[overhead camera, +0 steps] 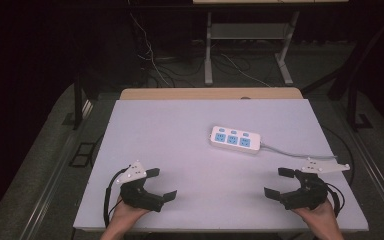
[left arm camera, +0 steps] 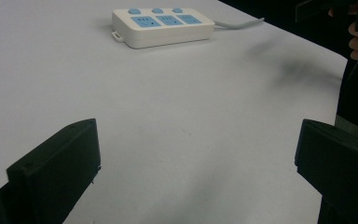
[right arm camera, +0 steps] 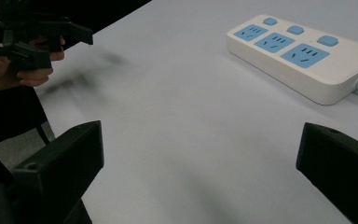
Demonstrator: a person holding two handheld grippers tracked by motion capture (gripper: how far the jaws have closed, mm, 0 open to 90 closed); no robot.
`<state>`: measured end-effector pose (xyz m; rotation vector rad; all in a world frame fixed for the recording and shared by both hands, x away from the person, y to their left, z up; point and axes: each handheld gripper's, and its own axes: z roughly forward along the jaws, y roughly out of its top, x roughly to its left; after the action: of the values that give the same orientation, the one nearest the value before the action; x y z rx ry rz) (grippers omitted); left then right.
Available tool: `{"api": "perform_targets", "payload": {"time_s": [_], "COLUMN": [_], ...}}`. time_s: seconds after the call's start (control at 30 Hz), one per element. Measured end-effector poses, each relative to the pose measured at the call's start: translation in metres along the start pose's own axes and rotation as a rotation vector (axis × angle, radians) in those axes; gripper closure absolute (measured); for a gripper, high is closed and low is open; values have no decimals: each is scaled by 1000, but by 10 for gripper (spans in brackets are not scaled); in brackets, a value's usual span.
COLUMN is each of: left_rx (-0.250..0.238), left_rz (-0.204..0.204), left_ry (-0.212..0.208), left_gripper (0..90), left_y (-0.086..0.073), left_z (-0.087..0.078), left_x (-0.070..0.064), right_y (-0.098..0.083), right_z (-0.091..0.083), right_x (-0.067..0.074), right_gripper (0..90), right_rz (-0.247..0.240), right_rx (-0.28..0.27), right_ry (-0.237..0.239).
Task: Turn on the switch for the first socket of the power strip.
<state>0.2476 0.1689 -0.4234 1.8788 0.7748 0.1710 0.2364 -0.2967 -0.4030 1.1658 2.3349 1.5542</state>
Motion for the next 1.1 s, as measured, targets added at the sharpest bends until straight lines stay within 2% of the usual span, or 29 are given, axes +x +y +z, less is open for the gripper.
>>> {"api": "perform_targets", "payload": {"time_s": [1.1], "left_rx": [15], "left_rz": [8], "left_ry": [-9], "left_gripper": [0], "left_y": [-1], "left_z": [2], "left_x": [0], "right_y": [2], "right_z": [-3], "right_x": [-3], "right_gripper": [4], "right_rz": [18], "right_rx": [16], "right_ry": [12]}}
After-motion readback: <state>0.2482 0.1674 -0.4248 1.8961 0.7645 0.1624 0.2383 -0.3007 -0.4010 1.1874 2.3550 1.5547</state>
